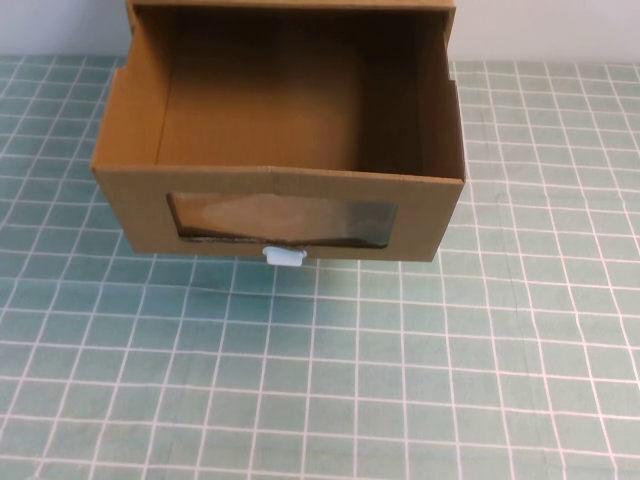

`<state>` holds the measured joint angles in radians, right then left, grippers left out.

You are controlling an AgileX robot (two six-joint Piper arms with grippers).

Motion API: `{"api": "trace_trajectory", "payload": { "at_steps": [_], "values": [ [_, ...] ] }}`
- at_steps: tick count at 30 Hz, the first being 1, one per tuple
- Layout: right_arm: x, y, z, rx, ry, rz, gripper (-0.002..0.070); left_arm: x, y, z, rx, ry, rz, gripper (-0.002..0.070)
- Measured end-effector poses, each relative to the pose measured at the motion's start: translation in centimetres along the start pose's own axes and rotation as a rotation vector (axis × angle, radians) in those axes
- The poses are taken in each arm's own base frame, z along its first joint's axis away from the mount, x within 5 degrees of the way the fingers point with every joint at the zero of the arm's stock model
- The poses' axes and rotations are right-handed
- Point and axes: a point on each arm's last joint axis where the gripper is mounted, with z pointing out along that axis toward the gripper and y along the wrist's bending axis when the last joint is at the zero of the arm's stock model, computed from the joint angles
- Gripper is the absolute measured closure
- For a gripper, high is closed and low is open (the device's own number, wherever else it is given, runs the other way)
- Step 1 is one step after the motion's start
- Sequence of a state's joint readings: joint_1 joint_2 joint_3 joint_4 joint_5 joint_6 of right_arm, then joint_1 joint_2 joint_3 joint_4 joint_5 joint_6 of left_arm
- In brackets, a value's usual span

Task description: Close the shoe box

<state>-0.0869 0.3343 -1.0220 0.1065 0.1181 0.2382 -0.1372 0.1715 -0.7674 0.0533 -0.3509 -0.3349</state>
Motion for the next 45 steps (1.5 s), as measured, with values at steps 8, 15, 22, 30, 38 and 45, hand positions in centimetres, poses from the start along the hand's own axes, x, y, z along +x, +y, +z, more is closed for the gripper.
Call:
{"api": "trace_trajectory", "payload": {
  "at_steps": [8, 15, 22, 30, 38, 45],
  "values": [
    [5.1, -0.6, 11.0, 0.032, 0.436, 0.094, 0.069, 6.8, 2.7, 5.6, -0.303, 0.834, 0.014, 0.068],
    [13.2, -1.7, 15.5, 0.037, 0.709, 0.043, 0.069, 13.0, 4.8, 6.5, -0.392, 1.161, 0.072, 0.068],
    [18.8, -0.9, 16.6, -0.143, 0.94, -0.21, 0.069, 17.6, 5.1, 7.9, -0.216, 1.29, 0.14, 0.068],
    [23.1, -0.2, 16.5, -0.385, 1.336, -0.365, 0.069, 23.5, 5.3, 12.0, -0.054, 1.35, 0.059, 0.068],
    [24.5, 1.9, 16.2, -0.585, 1.232, -0.156, 0.069, 29.8, 4.7, 15.7, 0.204, 1.441, -0.12, 0.068],
    [25.8, 5.1, 14.6, -0.776, 1.171, -0.097, 0.069, 35.2, 5.2, 19.5, 0.35, 1.505, -0.185, 0.068]
  ]
}}
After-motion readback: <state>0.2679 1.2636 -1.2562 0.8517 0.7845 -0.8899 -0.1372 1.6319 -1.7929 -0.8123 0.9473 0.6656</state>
